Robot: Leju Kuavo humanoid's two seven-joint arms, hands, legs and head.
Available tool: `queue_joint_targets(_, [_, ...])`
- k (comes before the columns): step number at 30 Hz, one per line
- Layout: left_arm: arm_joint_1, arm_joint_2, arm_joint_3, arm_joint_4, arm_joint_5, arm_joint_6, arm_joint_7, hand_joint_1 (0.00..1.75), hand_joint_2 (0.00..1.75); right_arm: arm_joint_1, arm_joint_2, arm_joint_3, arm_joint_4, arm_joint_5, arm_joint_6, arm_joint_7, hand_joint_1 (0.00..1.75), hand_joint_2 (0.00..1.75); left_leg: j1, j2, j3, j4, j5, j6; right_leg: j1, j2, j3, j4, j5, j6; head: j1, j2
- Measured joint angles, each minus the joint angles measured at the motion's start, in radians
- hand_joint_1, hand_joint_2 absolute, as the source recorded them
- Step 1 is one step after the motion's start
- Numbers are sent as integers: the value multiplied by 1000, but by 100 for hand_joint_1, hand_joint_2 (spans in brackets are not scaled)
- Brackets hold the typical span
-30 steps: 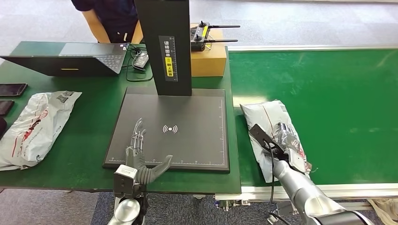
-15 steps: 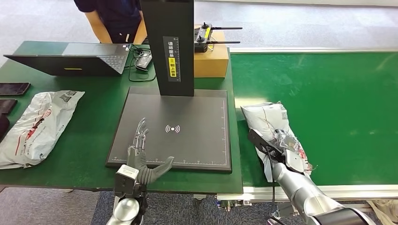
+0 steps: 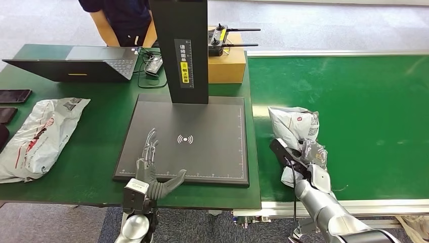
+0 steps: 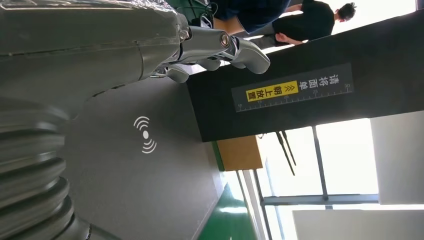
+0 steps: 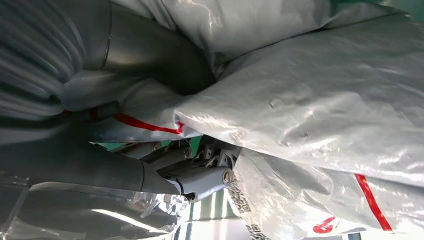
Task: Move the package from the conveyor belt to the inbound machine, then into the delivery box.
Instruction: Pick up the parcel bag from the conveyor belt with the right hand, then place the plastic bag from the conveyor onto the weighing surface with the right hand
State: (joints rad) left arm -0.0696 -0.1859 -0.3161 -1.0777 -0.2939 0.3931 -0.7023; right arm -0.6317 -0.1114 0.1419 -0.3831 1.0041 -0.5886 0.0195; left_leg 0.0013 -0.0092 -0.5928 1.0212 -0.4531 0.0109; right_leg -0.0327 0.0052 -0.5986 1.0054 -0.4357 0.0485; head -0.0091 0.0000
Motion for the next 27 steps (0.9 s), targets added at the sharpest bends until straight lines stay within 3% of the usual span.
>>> queue_joint_targets(5, [6,-7,2,0,-1,5,0,0,175,20,11,-47,-56,5,-87,-90,161,175,0,0,-1,0,0,0,0,0,-1,0,0,0,0,0])
queue_joint_targets(13, [12,-9,6,0,1,15,0,0,175,82,61,-91,-243,51,-105,-238,126,175,0,0,-1,0,0,0,0,0,-1,0,0,0,0,0])
queue_joint_targets(21, [12,-9,8,0,20,35,0,0,175,171,143,-89,-481,84,-107,-360,134,175,1,1,-1,0,0,0,0,1,-2,1,0,0,0,0])
queue_joint_targets(27, [9,-9,4,0,28,43,0,0,175,184,183,21,-564,72,-107,-378,142,175,1,1,-1,0,0,0,0,1,-2,1,0,0,0,0])
